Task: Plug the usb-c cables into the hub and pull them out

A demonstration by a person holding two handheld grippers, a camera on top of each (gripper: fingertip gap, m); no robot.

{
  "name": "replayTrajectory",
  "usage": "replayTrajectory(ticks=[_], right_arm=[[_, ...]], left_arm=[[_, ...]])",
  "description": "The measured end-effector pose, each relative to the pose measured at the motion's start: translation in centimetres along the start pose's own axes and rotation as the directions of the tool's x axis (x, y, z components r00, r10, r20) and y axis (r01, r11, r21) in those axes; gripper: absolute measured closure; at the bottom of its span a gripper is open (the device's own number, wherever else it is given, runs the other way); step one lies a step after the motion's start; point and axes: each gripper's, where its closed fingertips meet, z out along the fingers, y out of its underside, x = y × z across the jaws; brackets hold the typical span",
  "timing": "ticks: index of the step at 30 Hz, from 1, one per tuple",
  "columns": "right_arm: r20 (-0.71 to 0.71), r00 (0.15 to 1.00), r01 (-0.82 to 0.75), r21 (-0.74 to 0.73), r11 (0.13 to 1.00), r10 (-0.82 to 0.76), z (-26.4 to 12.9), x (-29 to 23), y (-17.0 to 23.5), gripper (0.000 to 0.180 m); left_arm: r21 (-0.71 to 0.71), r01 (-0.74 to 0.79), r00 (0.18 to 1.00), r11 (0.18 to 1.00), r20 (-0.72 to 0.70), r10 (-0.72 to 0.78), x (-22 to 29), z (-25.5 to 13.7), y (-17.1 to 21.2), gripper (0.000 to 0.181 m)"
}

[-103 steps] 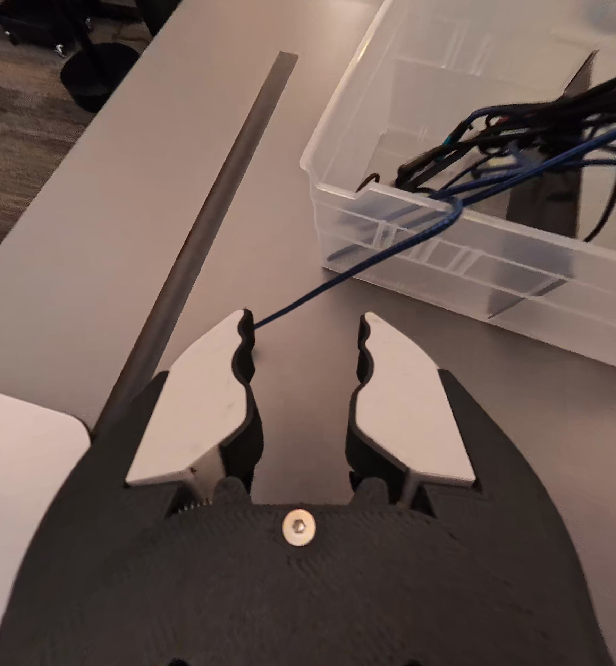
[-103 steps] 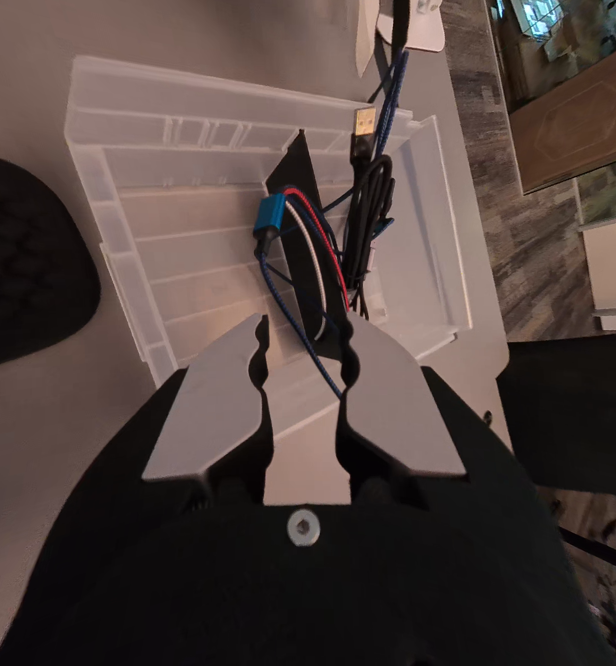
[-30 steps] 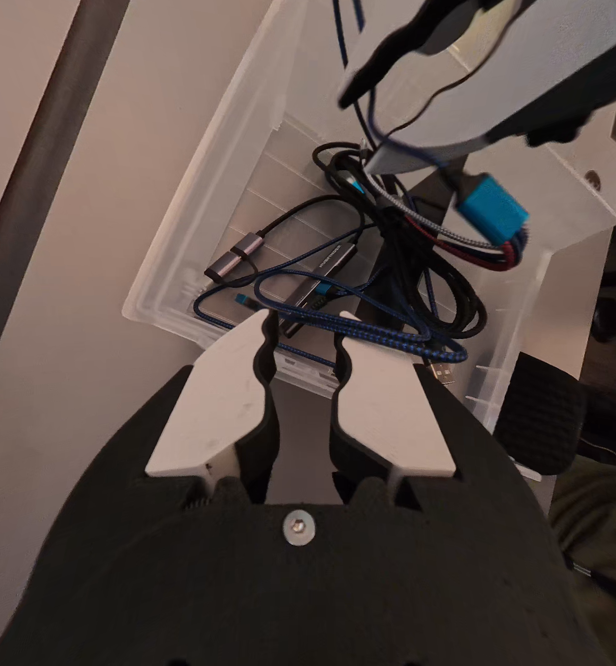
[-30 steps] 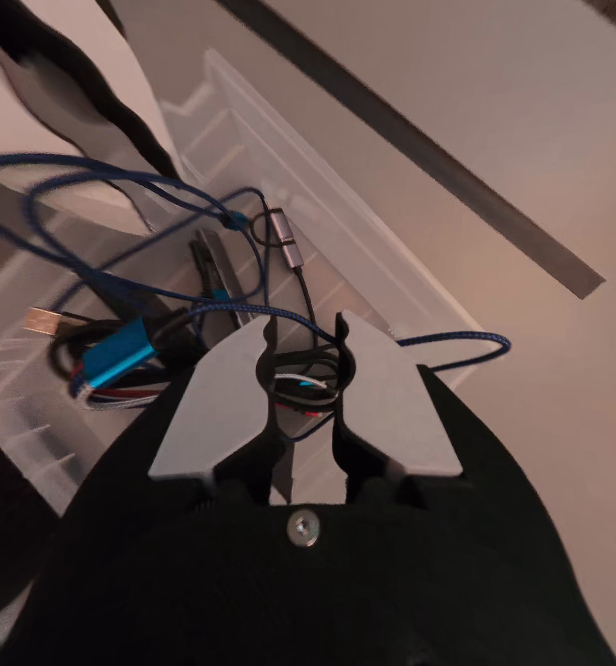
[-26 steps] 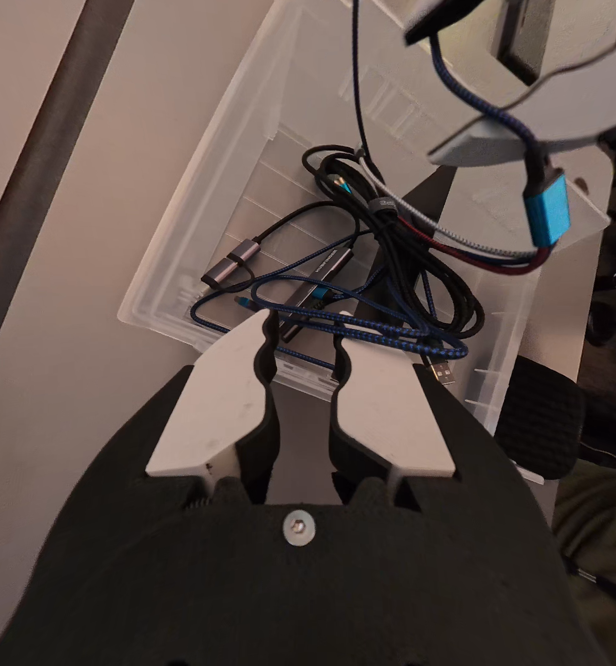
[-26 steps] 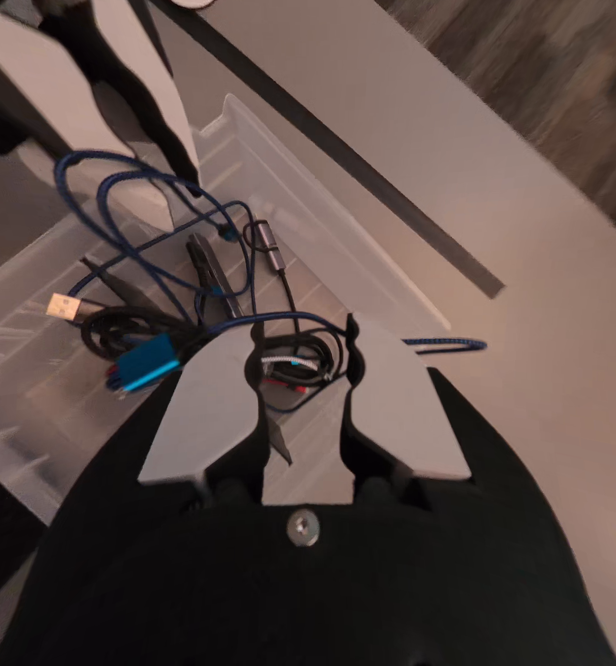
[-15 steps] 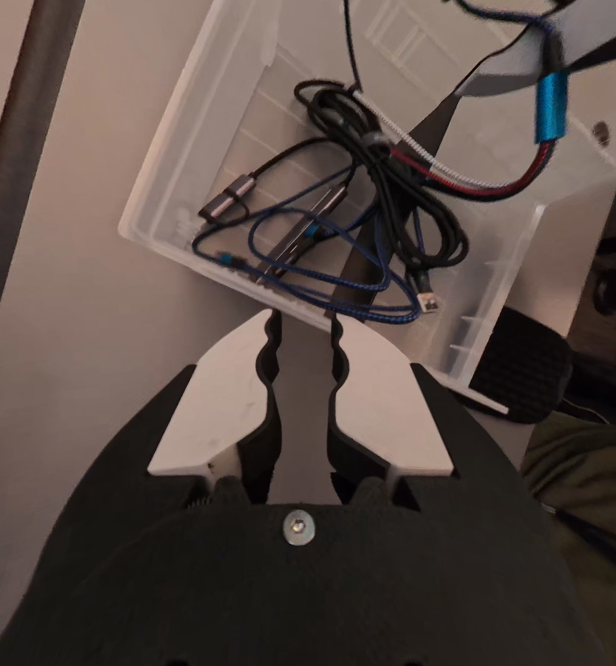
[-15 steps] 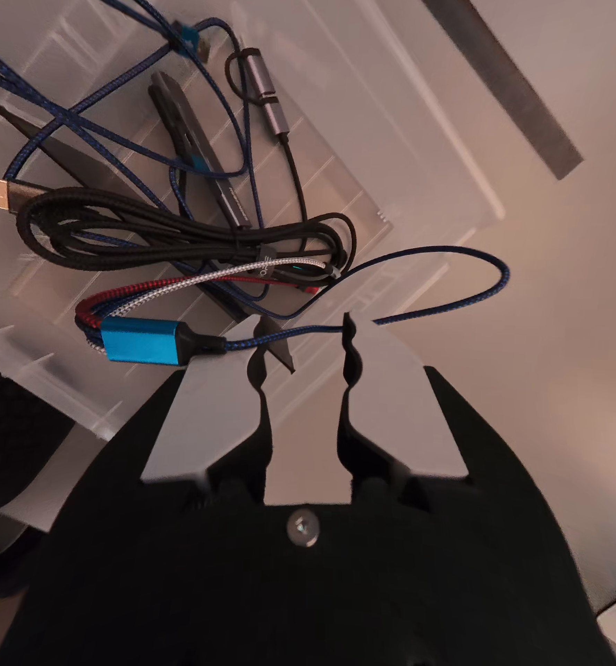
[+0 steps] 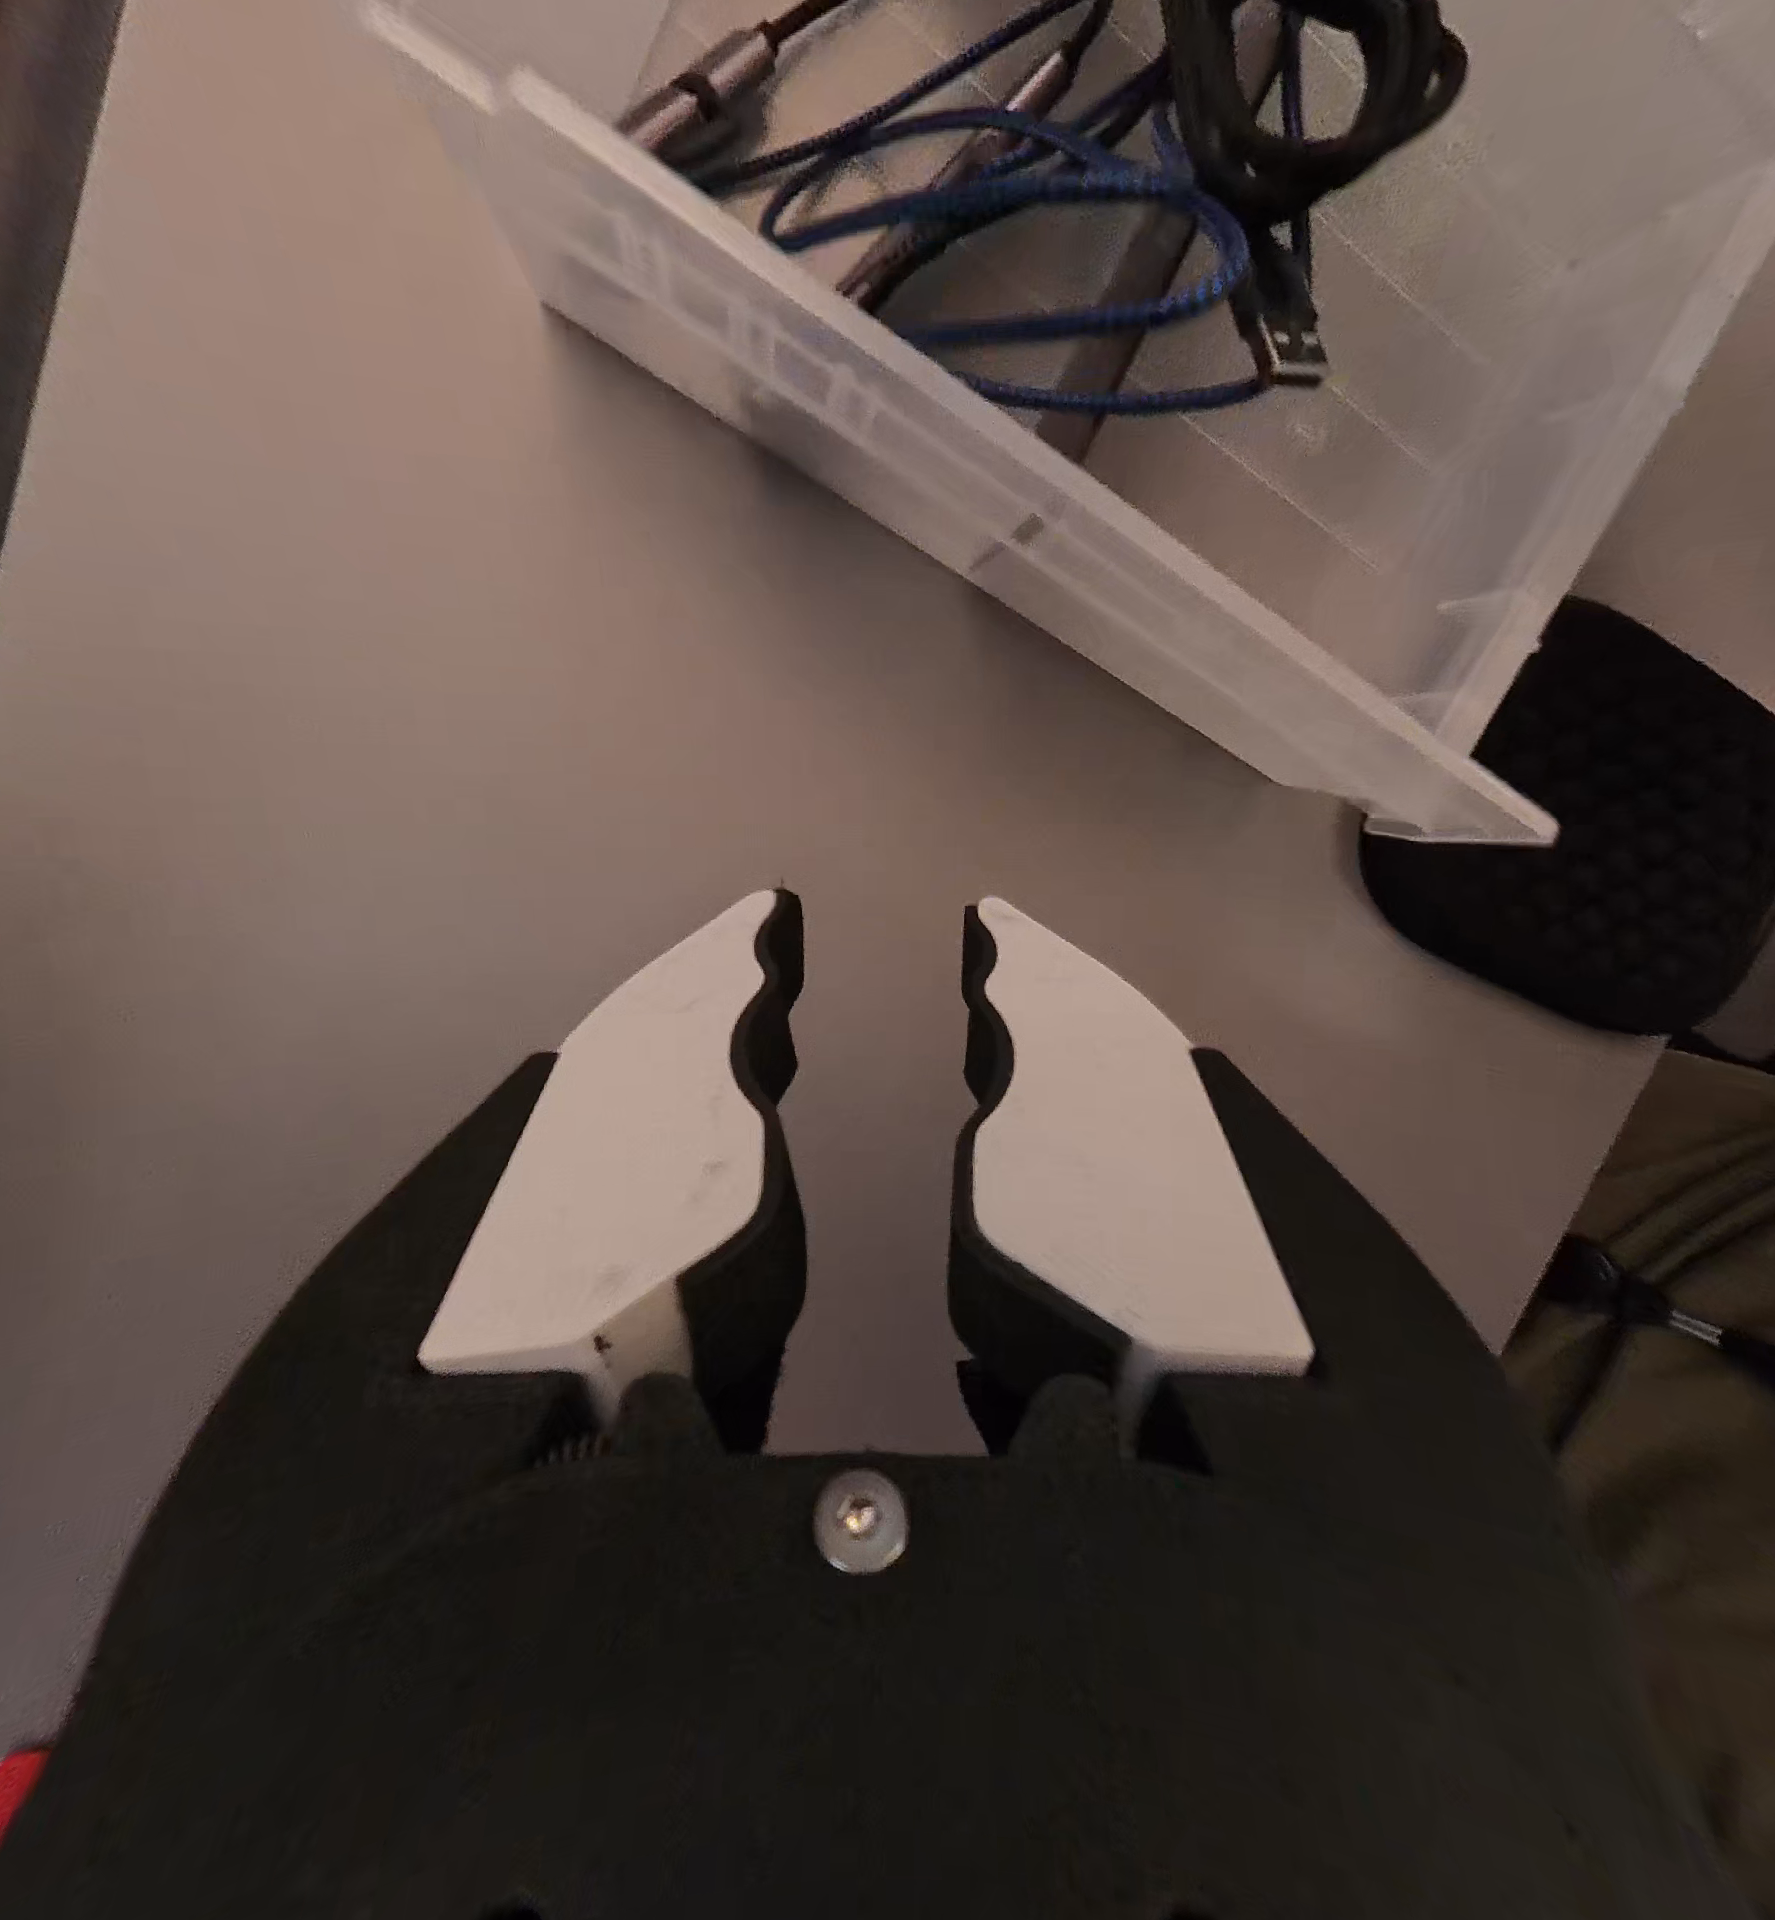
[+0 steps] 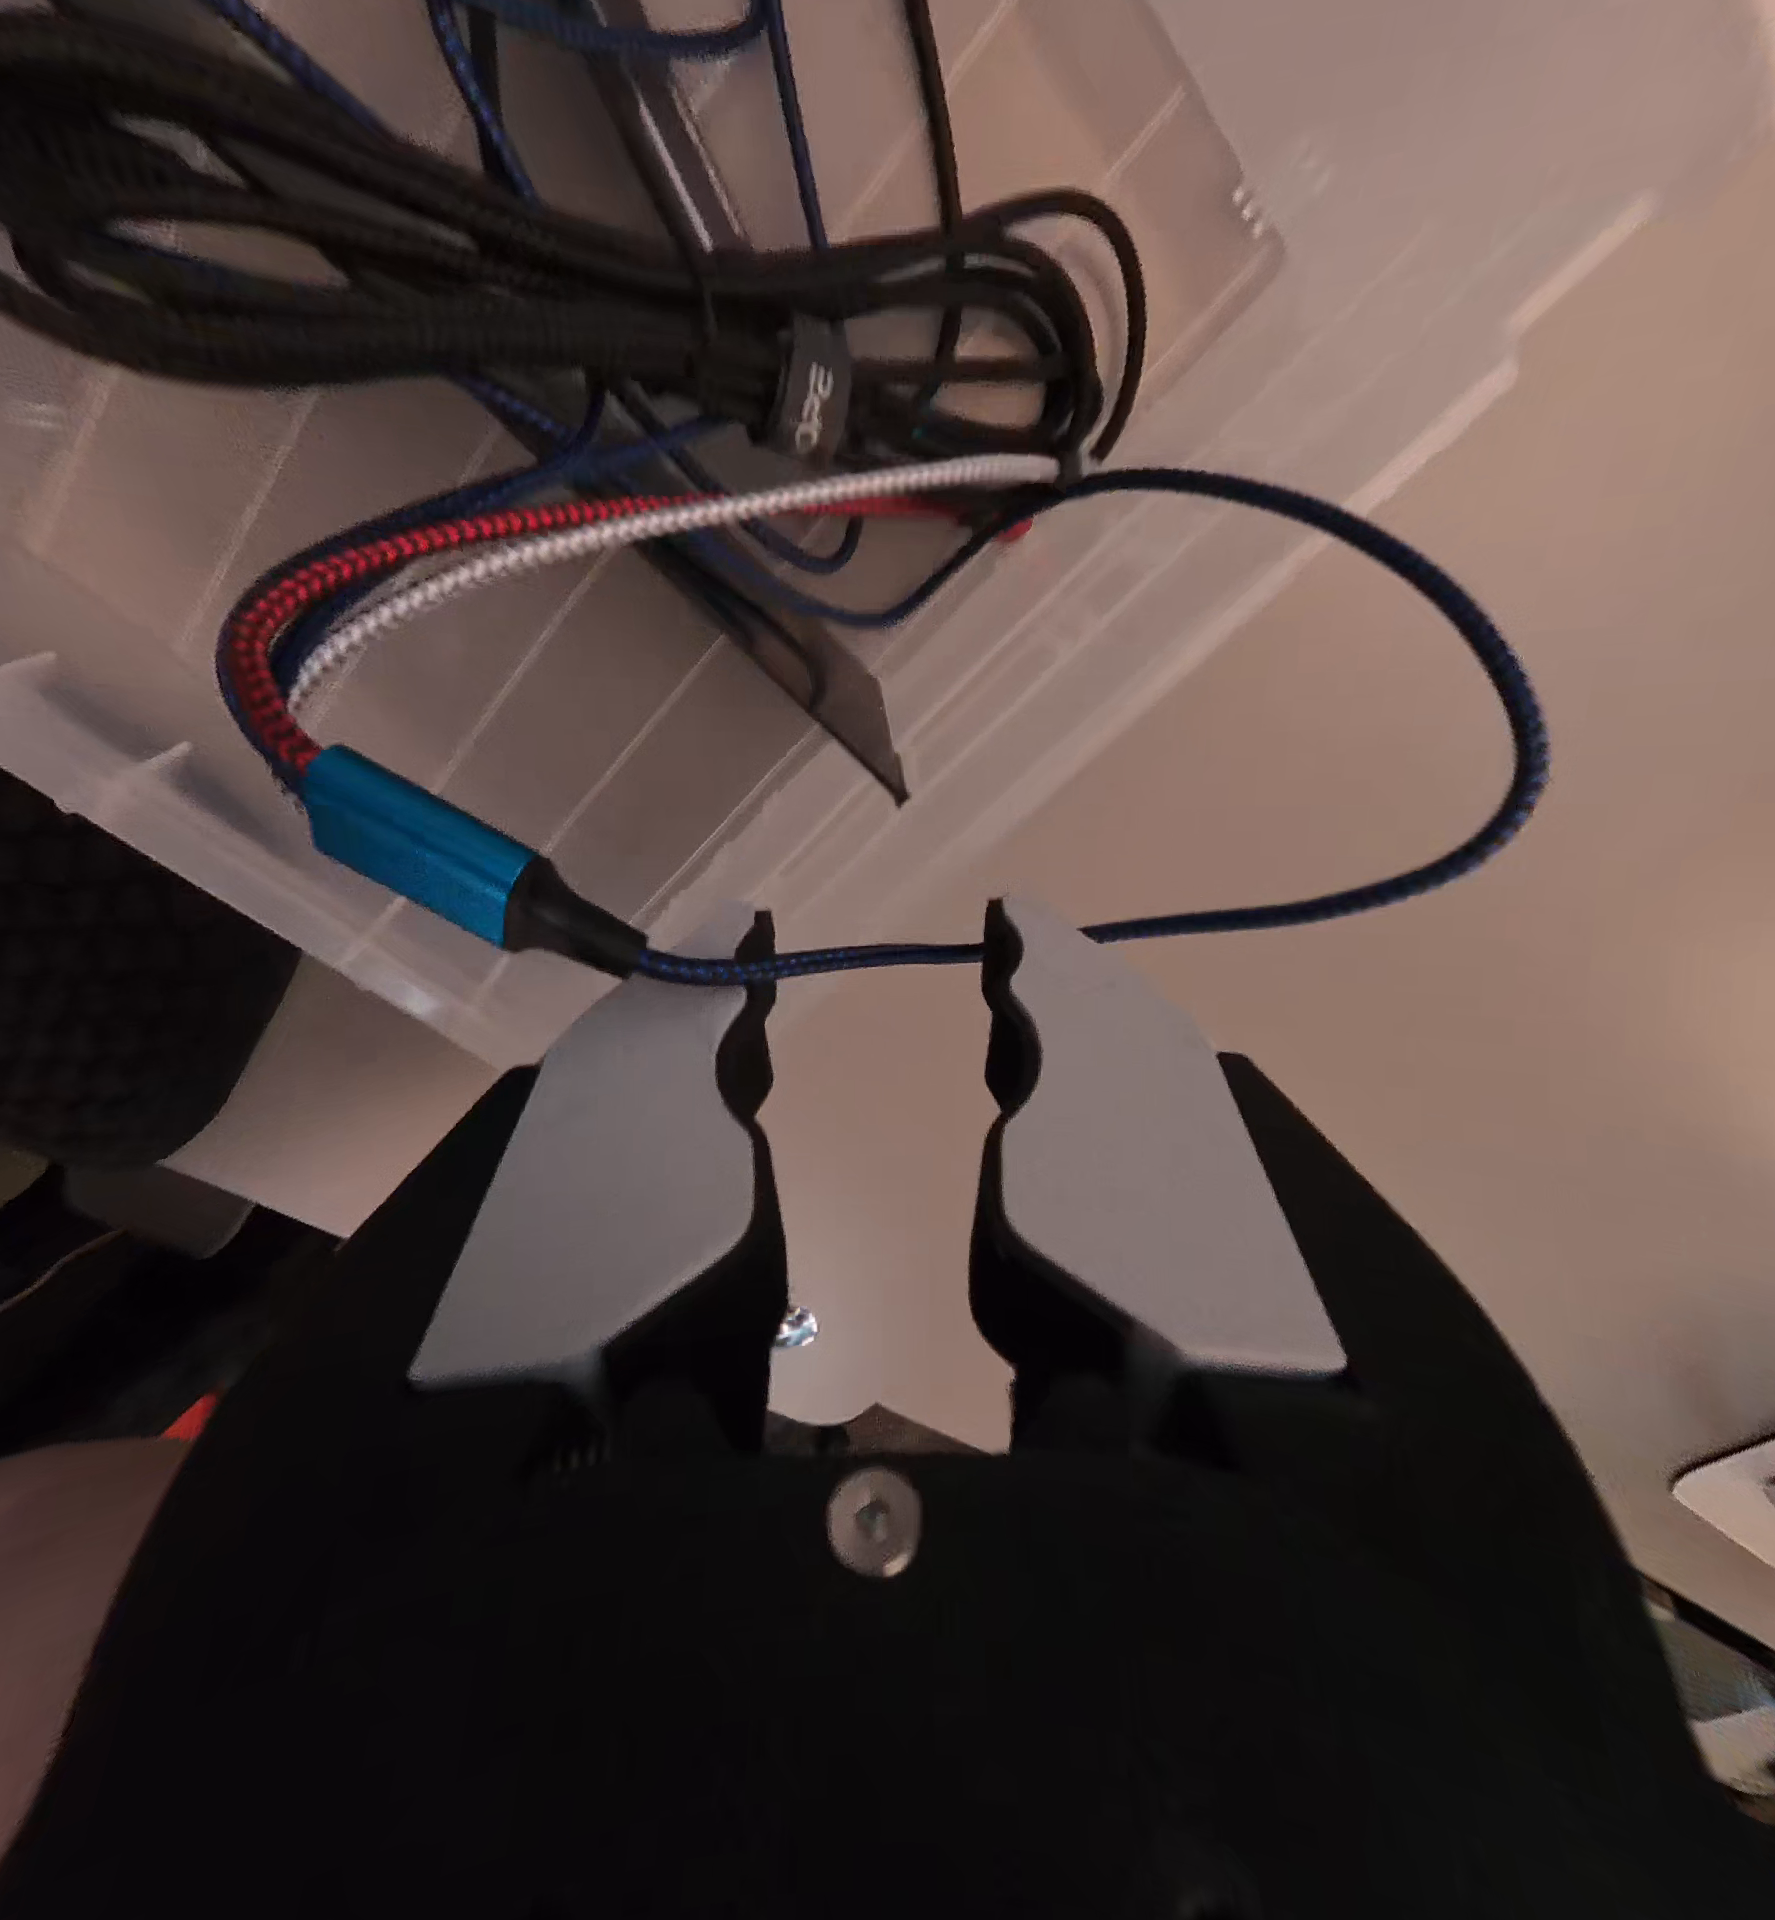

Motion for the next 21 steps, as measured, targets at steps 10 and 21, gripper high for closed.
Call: replayTrajectory(ticks=[10, 21], right_arm=[[0.043, 0.997, 0.046, 0.411, 0.910, -0.070, -3.1, 0.5, -3.0, 0.140], [0.155, 0.982, -0.185, 0.883, 0.431, 0.104, -8.3, 3.8, -4.2, 0.136]], left_arm=[[0.073, 0.025, 0.999, 0.997, -0.044, -0.022, 1.7, -2.2, 3.3, 0.153], [0.132, 0.038, 0.997, 0.990, -0.072, -0.029, 3.2, -3.9, 5.5, 0.153]])
